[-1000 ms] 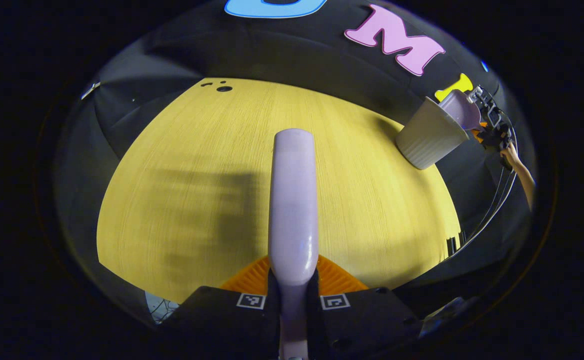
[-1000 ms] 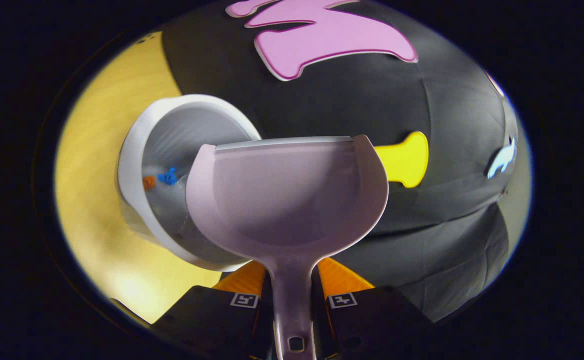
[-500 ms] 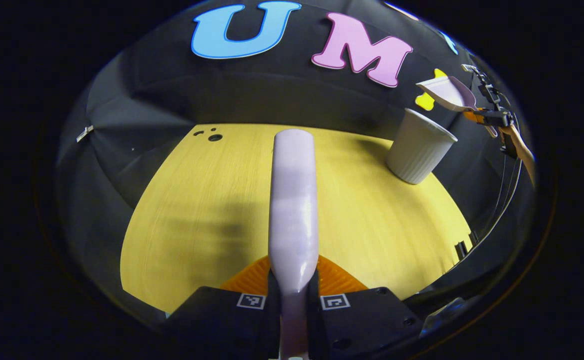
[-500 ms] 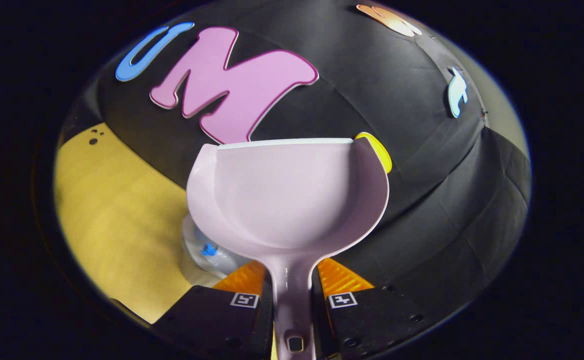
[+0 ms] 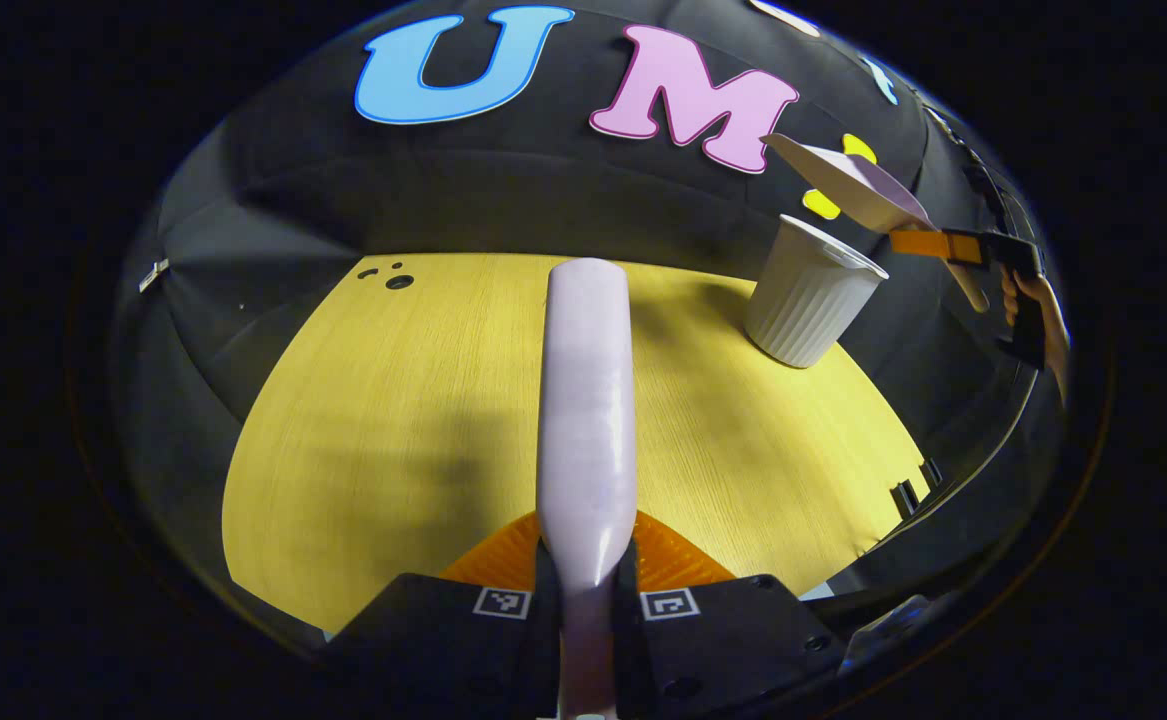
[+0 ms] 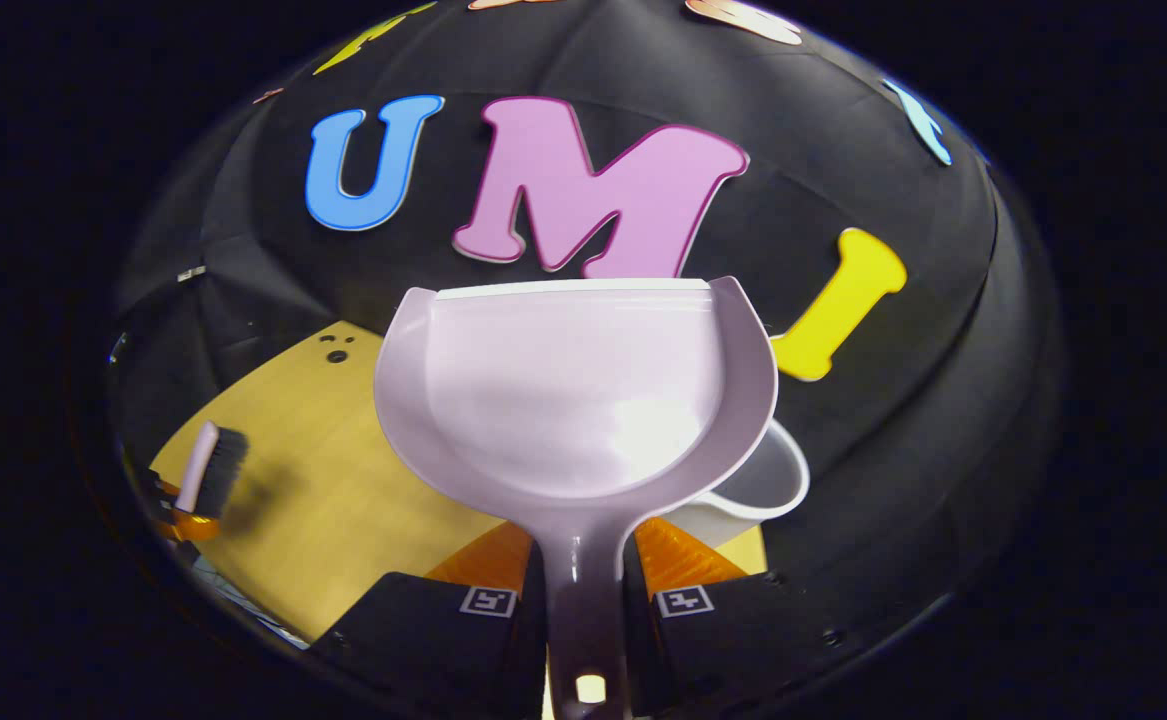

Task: Pick up the small broom and dustpan from the desktop, sweep the trash into the dustpan with the broom, and then empty the trash into the garbage bin.

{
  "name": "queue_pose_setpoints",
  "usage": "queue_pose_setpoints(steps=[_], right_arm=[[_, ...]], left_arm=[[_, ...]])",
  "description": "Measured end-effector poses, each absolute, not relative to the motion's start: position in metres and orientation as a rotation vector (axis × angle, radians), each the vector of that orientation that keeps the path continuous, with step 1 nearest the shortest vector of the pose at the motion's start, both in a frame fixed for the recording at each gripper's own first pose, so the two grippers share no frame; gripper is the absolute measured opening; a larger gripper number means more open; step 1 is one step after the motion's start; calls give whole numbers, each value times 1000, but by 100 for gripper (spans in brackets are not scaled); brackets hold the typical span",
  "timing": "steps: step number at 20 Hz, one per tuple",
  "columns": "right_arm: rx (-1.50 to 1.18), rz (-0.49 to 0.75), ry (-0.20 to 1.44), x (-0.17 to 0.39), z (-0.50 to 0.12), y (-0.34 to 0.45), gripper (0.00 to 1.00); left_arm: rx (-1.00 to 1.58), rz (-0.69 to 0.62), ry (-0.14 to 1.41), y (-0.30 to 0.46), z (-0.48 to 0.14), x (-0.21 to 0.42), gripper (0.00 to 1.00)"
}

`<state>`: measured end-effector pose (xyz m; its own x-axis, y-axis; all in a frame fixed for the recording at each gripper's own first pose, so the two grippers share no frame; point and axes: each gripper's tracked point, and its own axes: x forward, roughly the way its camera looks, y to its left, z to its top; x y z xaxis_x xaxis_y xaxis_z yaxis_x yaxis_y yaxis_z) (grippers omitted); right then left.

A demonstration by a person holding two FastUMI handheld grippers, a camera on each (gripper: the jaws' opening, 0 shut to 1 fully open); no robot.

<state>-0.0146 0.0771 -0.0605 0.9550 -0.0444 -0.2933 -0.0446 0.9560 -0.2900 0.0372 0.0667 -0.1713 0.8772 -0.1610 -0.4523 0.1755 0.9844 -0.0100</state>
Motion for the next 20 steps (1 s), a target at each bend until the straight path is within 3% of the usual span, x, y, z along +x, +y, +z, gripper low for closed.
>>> queue_pose_setpoints(steps=[2, 4, 6, 12, 13, 14, 20], right_arm=[[-249, 54, 375, -17, -68, 77, 39], [-193, 95, 449, -24, -70, 81, 33], [-122, 117, 529, -25, -79, 82, 36], [44, 73, 745, -37, -97, 83, 36], [57, 60, 768, -40, -101, 82, 39], [61, 48, 788, -38, -105, 82, 32], [58, -6, 866, -43, -102, 83, 36]], left_arm=[[23, -167, 485, 69, -177, 43, 24], [18, -157, 501, 73, -182, 51, 25], [8, -146, 522, 75, -189, 59, 26], [-15, -103, 658, 76, -223, 83, 25], [-7, -96, 683, 77, -230, 86, 24], [6, -91, 705, 77, -236, 90, 25], [82, 16, 849, 78, -257, 98, 26]])
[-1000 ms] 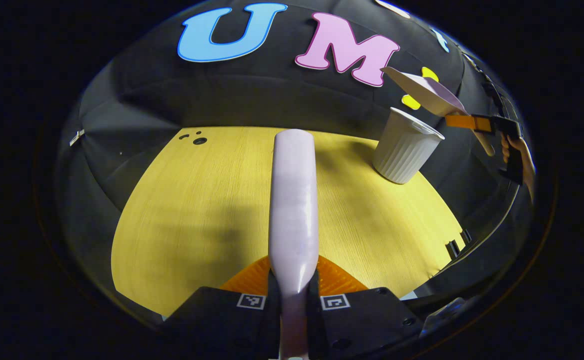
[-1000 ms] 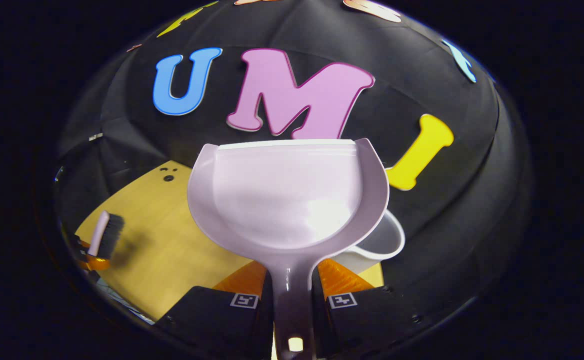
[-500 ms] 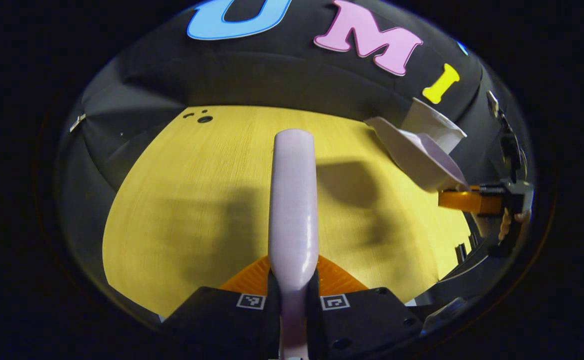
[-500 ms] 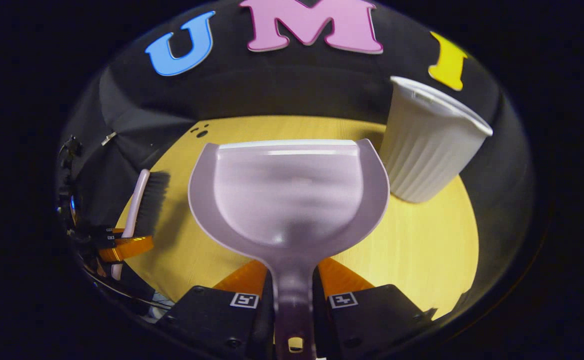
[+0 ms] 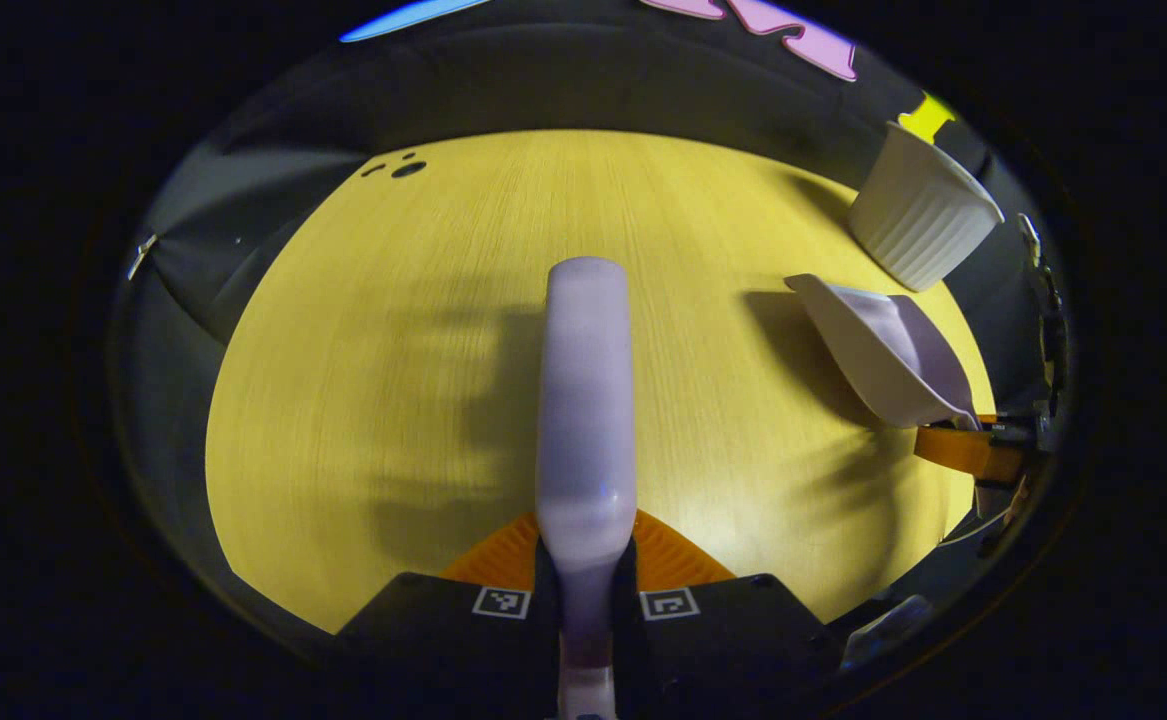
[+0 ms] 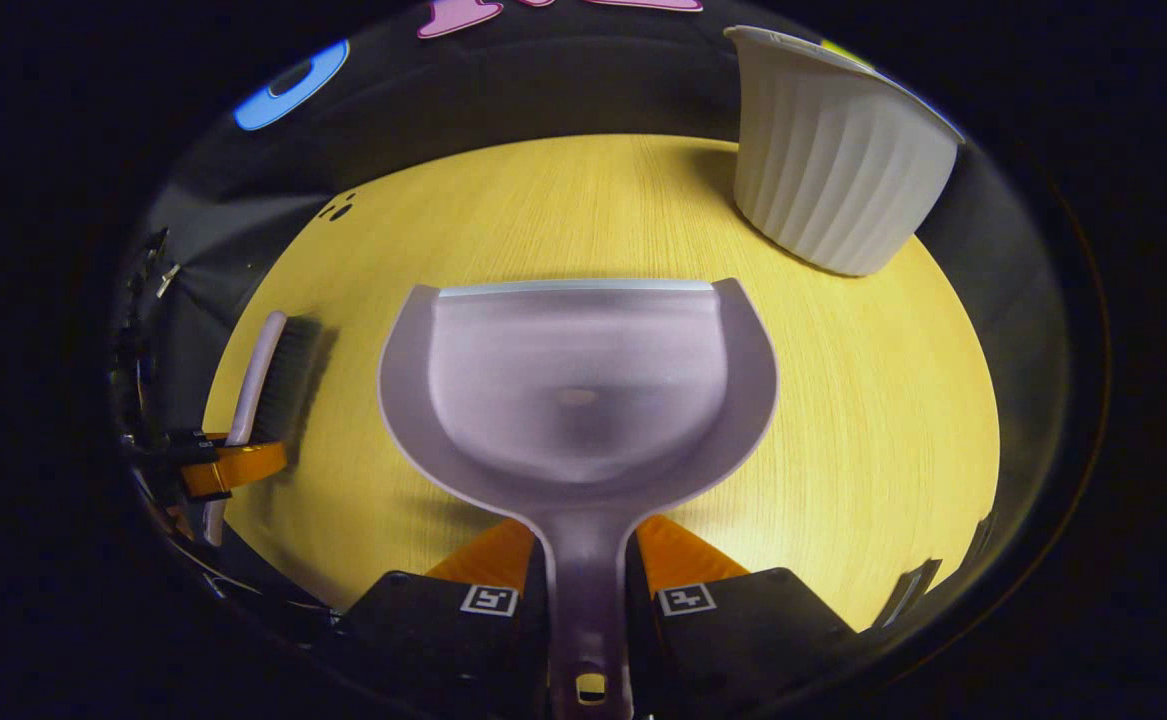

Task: Pick up the small broom and dustpan from the desktop, sweep the trash into the dustpan with the broom, and then empty the trash into the garbage bin.

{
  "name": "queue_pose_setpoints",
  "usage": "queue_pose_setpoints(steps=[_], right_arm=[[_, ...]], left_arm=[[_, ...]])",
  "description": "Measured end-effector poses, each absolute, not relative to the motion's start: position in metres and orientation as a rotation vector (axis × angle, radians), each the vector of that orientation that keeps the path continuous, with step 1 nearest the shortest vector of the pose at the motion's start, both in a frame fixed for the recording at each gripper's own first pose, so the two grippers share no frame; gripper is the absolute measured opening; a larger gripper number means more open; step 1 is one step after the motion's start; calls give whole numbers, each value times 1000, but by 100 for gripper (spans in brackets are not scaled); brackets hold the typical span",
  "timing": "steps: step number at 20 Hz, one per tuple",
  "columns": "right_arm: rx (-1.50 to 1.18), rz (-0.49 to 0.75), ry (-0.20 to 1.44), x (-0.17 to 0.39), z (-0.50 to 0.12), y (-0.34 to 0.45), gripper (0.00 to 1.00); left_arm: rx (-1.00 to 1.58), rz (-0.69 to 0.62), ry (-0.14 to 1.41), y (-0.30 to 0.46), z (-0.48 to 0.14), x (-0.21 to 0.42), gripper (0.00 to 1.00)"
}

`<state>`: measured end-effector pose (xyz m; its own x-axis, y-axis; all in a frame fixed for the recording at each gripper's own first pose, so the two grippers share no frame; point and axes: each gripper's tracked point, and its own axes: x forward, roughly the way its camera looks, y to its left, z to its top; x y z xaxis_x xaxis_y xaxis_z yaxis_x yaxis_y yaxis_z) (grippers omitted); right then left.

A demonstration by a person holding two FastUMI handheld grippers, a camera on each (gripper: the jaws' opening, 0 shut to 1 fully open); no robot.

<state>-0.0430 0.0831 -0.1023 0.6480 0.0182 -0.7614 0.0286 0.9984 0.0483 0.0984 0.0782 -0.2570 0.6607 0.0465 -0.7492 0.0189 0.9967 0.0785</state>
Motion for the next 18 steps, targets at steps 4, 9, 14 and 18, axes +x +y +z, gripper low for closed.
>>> queue_pose_setpoints(steps=[4, 9, 14, 18], right_arm=[[-7, -22, 884, -45, -103, 83, 36], [20, 19, 906, -49, -105, 95, 48], [58, 24, 857, -53, -89, 98, 100], [38, -15, 716, -61, -47, 88, 99]], left_arm=[[152, 31, 895, 76, -257, 104, 28], [131, -4, 903, 70, -260, 109, 38], [178, -30, 816, 67, -244, 106, 95], [218, -68, 590, 57, -191, 92, 95]])
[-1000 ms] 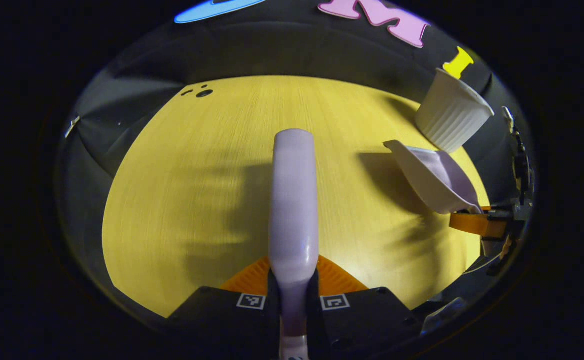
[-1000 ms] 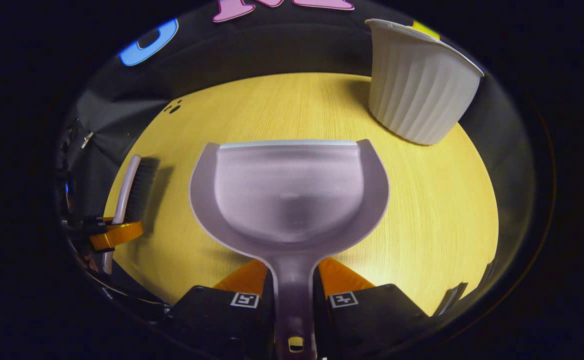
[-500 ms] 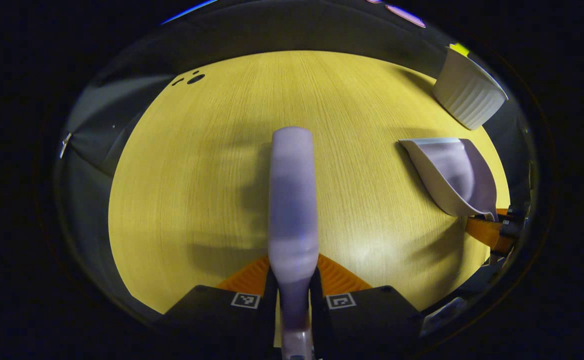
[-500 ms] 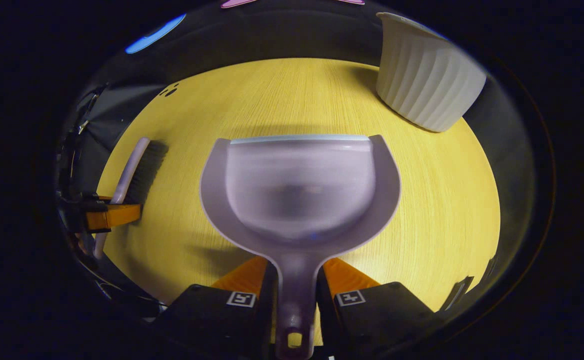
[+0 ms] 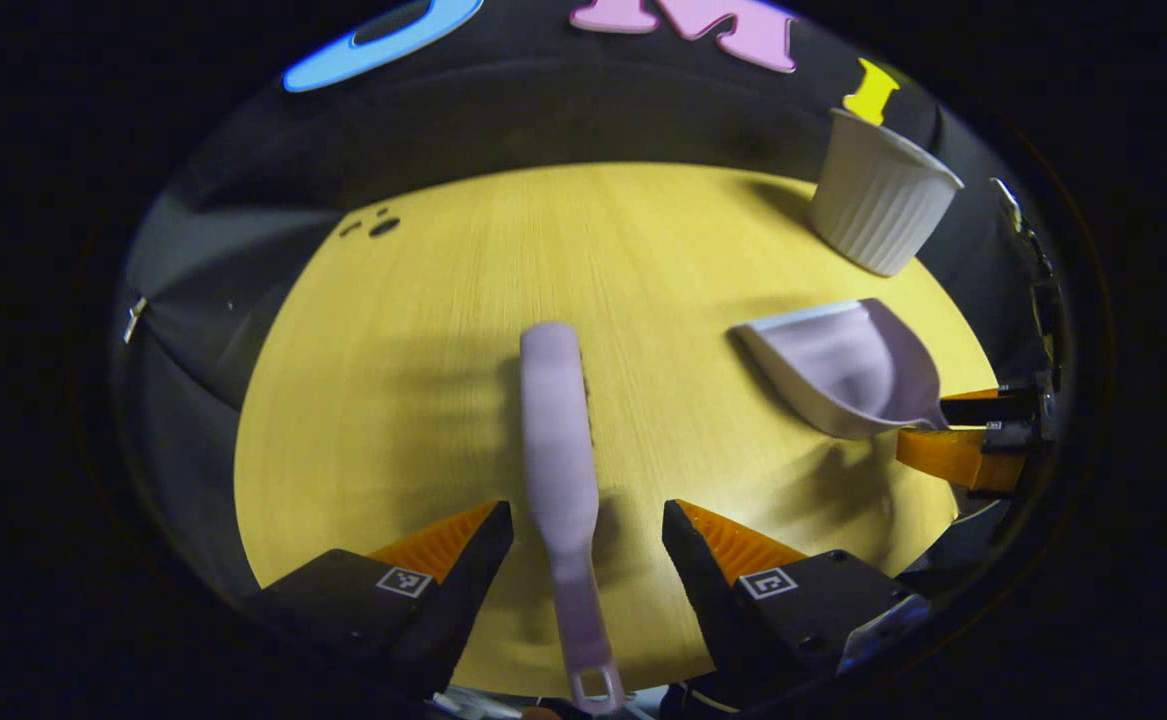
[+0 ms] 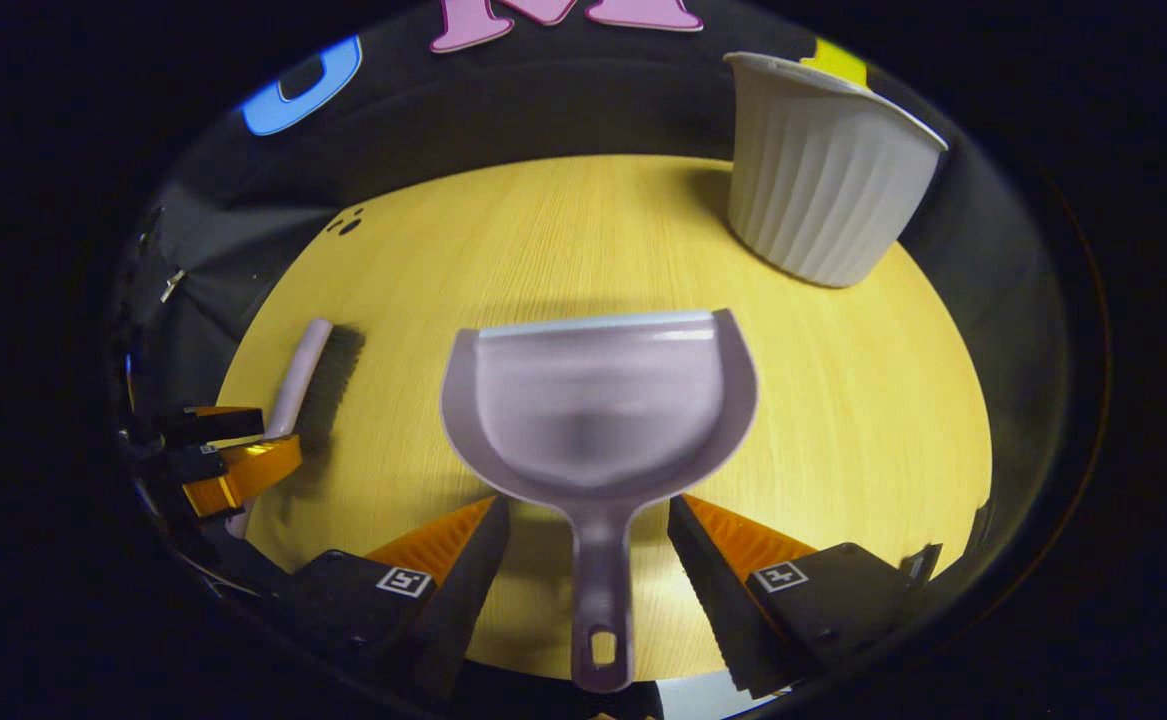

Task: Pick up the small broom and dustpan from the desktop, sweep the trash into the dustpan with the broom, and then empty the trash into the garbage bin.

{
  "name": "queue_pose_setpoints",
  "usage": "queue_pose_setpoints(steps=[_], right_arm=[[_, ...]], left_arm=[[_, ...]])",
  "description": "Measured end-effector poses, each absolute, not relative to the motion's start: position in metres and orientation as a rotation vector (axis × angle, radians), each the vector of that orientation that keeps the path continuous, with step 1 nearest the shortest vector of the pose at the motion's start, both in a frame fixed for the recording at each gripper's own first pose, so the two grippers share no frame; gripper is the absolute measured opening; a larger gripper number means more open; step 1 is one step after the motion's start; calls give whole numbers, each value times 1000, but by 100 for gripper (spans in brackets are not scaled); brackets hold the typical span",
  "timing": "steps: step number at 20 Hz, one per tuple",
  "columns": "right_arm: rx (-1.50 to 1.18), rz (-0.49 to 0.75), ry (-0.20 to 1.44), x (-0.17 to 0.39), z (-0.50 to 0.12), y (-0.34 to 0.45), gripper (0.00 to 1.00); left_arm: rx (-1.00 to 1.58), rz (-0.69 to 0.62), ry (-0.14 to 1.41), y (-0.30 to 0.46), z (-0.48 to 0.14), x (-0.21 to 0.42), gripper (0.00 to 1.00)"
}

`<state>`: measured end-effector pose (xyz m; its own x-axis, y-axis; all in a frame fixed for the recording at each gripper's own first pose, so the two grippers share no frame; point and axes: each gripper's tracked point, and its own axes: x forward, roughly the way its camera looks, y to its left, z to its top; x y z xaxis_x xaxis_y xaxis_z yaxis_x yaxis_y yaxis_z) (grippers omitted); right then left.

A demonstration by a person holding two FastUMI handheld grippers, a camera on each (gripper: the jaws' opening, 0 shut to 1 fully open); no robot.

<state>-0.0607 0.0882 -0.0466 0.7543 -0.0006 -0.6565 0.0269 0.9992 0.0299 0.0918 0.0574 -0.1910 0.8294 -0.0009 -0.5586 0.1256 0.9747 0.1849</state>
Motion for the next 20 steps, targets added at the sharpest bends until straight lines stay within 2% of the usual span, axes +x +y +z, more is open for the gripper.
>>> queue_pose_setpoints(steps=[6, 10, 15, 20], right_arm=[[-28, 21, 406, -72, 55, 107, 99], [-78, 81, 286, -98, 99, 135, 99], [-126, 144, 161, -140, 125, 164, 99], [-137, 180, 139, -176, 109, 174, 99]], left_arm=[[177, -87, 198, 43, -88, 39, 95], [177, -98, -8, 29, -32, -6, 95], [112, -41, -120, 22, -15, -56, 95], [66, 22, -99, 30, -46, -100, 95]])
